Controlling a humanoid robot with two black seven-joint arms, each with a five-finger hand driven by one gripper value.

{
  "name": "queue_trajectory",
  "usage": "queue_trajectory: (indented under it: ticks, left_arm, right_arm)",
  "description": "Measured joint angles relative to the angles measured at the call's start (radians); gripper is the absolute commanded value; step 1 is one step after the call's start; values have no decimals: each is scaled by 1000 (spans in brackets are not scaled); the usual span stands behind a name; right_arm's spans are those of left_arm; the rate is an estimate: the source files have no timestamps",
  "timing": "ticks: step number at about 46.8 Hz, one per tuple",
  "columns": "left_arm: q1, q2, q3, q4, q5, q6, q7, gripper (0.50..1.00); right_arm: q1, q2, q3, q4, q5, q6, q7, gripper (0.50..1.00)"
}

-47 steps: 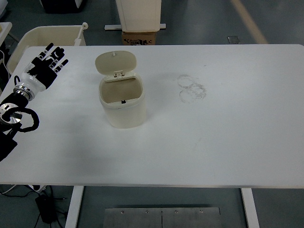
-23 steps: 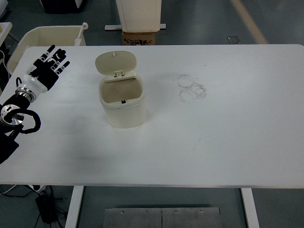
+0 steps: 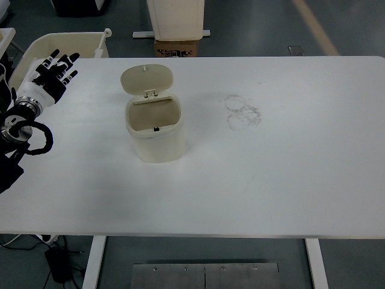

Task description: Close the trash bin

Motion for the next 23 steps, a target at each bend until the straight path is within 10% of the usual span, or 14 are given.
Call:
queue_trajectory:
  ticks: [12,23]
  left_arm:
    - [-36,27,8,-116,301,114,8,1000]
    - [-96,108,11,-211,307,114,131,1000]
  right_arm:
    - [0,0,0,0,0,0,0,991]
    - [0,0,0,0,0,0,0,993]
